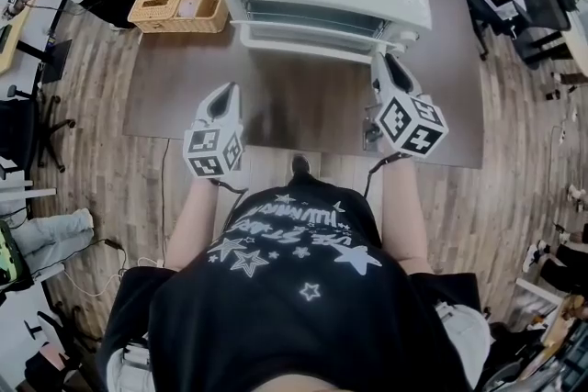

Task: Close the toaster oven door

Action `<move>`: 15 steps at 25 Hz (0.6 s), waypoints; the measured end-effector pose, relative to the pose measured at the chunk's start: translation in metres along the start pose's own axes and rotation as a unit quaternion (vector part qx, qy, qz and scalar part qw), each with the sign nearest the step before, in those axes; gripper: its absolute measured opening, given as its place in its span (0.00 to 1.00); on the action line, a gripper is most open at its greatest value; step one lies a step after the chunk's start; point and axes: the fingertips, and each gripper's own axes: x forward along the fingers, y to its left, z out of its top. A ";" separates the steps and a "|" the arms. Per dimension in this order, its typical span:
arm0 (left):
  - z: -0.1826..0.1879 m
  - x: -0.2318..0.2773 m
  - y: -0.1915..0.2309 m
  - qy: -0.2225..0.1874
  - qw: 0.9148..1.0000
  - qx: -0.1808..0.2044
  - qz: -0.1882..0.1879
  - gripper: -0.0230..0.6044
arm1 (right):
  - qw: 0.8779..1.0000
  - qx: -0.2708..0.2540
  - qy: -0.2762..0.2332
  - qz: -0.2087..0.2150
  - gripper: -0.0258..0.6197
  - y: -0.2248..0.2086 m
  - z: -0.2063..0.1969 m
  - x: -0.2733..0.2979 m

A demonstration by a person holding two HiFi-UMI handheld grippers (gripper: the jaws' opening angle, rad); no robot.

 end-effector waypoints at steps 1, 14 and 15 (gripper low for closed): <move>0.001 0.002 0.000 0.000 1.000 0.000 0.001 0.05 | 1.000 0.000 -0.002 0.001 0.18 -0.001 0.002 0.002; 0.009 0.019 0.009 -0.006 1.000 -0.002 0.014 0.05 | 1.000 -0.001 -0.016 0.008 0.18 -0.005 0.023 0.024; 0.009 0.020 0.009 -0.005 1.000 -0.002 0.015 0.05 | 1.000 0.000 -0.016 0.008 0.18 -0.005 0.024 0.026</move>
